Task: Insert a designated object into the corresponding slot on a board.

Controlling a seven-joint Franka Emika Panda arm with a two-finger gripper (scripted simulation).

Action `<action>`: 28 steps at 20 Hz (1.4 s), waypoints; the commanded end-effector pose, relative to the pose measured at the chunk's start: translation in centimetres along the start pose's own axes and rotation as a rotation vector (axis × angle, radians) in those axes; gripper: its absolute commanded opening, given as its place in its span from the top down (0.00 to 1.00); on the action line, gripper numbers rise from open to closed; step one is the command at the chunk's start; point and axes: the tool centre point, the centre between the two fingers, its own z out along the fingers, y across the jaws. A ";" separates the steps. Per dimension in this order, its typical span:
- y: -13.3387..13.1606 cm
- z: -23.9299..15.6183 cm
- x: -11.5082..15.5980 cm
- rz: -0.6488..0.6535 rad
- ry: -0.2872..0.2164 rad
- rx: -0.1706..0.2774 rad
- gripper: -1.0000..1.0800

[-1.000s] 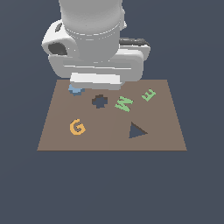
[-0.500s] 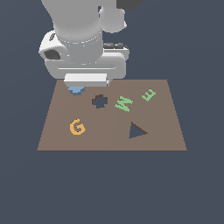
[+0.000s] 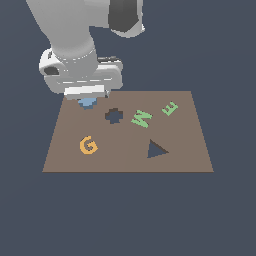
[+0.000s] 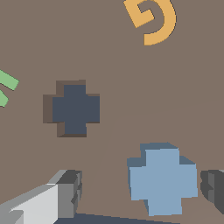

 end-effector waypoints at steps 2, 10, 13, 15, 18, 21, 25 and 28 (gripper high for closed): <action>1.3 1.2 -1.0 -0.027 0.004 -0.001 0.04; 2.8 2.6 -1.9 -0.054 0.007 -0.001 0.04; 2.9 2.6 -1.9 -0.054 0.007 -0.001 0.04; 2.7 2.4 -1.8 -0.051 0.007 -0.001 0.04; 2.8 2.4 -1.8 -0.051 0.007 -0.001 0.04; 2.7 2.7 -1.7 -0.051 0.007 -0.001 0.04; 2.7 3.9 -1.7 -0.051 0.007 -0.001 0.04; 2.7 4.4 -1.7 -0.051 0.007 -0.001 0.04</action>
